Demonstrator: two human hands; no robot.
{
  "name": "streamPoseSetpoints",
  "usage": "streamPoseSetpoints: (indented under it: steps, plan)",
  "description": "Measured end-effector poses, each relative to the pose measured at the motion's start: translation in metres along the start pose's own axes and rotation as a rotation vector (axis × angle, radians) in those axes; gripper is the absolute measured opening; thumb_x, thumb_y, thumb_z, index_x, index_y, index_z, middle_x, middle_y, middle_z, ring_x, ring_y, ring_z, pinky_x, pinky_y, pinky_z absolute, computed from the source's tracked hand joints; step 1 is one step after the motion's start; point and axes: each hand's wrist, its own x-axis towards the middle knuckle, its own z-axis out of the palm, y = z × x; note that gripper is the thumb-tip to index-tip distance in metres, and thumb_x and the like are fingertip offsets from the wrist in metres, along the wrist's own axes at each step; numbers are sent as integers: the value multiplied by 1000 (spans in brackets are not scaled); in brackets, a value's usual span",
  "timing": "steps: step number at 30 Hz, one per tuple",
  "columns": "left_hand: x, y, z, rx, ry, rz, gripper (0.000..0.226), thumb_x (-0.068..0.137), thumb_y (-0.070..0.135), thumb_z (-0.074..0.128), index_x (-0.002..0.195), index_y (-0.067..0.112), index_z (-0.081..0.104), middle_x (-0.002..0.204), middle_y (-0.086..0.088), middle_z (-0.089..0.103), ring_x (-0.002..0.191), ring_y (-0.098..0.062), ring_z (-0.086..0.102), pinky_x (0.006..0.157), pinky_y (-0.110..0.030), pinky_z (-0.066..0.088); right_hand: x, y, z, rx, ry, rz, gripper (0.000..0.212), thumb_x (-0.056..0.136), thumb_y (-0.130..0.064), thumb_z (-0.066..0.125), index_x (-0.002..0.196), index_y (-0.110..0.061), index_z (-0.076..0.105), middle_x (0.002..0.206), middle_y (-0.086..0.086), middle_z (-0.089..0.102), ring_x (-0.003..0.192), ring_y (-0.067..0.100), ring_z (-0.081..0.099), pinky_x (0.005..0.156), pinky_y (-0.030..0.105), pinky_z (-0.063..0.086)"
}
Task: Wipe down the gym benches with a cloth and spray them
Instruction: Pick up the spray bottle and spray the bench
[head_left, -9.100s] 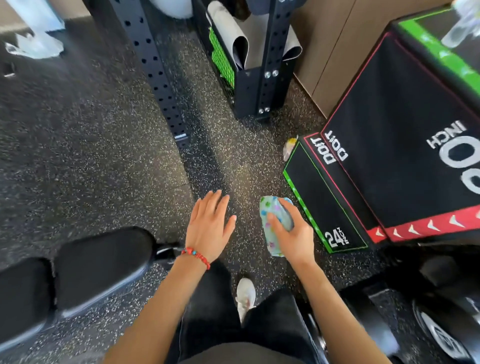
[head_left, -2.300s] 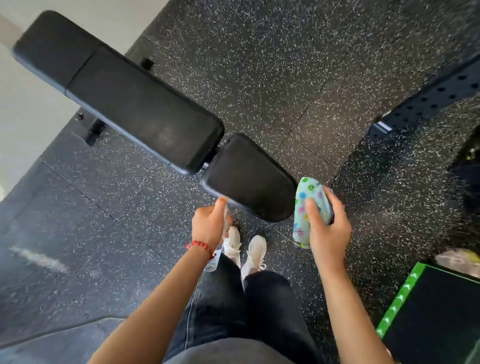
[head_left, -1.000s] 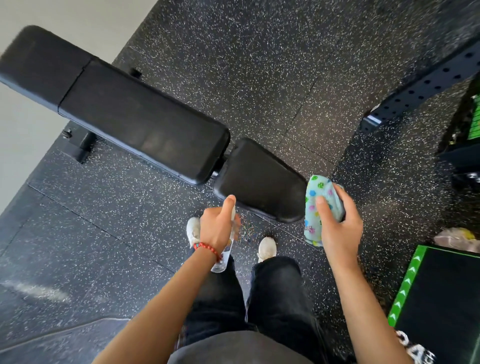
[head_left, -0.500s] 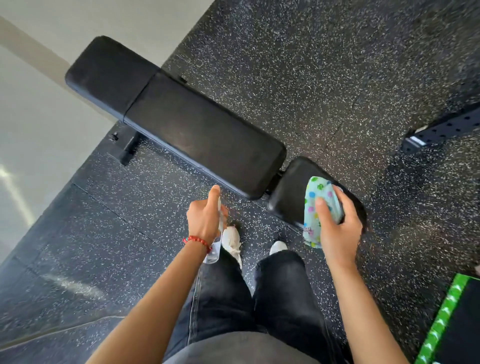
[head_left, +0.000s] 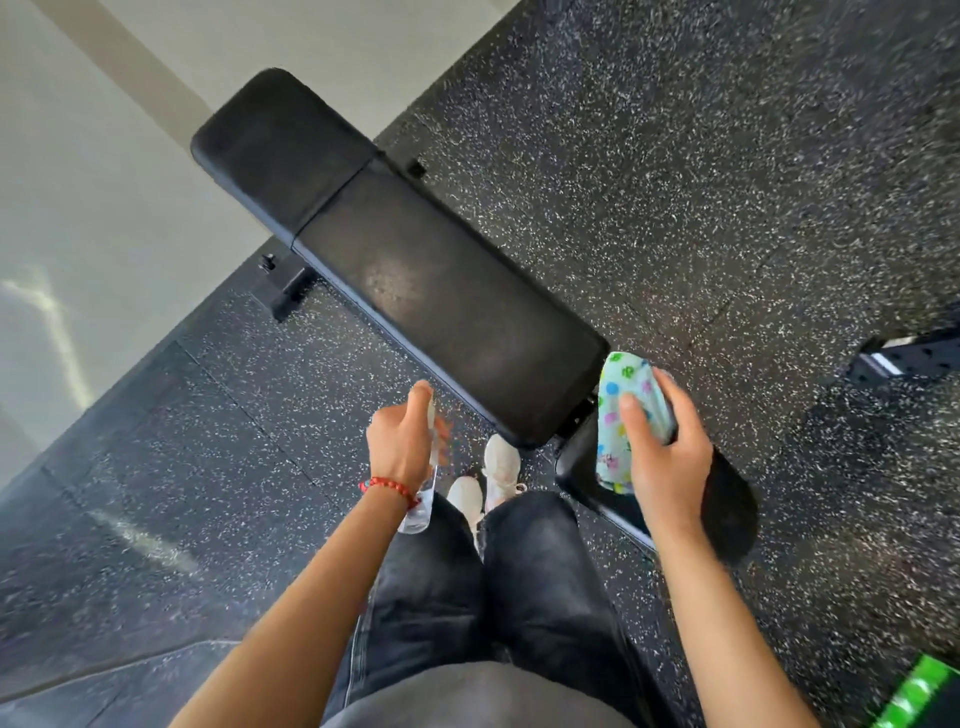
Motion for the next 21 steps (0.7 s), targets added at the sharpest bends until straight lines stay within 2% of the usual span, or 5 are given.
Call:
streamPoseSetpoints:
  steps: [2, 5, 11, 18, 21]
  plan:
    - [8, 5, 0, 28, 38, 14, 65, 89, 43, 47, 31, 18, 56, 31, 5, 50, 28, -2, 42, 34, -15, 35, 13, -5, 4, -1, -11, -6, 38, 84, -22, 65, 121, -20, 57, 123, -8, 58, 108, -3, 53, 94, 19, 42]
    - [19, 13, -2, 13, 58, -20, 64, 88, 51, 47, 40, 10, 61, 35, 2, 54, 29, -6, 44, 36, -18, 38, 28, -14, 14, 1, -16, -21, 36, 83, -21, 66, 119, -21, 58, 120, -10, 57, 101, -14, 51, 88, 7, 40]
    - [49, 30, -17, -27, 49, -13, 55, 77, 47, 41, 33, 17, 58, 34, 0, 54, 31, -7, 45, 38, -19, 35, 41, -29, 47, -4, -41, -11, 35, 83, -18, 66, 117, -23, 58, 122, -7, 58, 110, 0, 53, 94, 19, 42]
    - [99, 48, -54, -69, 41, -14, 61, 82, 50, 44, 33, 15, 57, 42, -10, 58, 34, -15, 47, 45, -27, 37, 39, -50, 109, -2, -25, -15, 34, 82, -17, 66, 113, -29, 58, 112, -20, 57, 101, -15, 51, 83, 2, 38]
    - [125, 56, -78, -35, 30, 1, 63, 87, 45, 45, 30, 19, 56, 36, -1, 55, 32, -8, 46, 43, -23, 35, 35, -61, 140, 15, 14, 2, 34, 82, -17, 66, 113, -30, 58, 113, -17, 58, 102, -12, 53, 85, 4, 40]
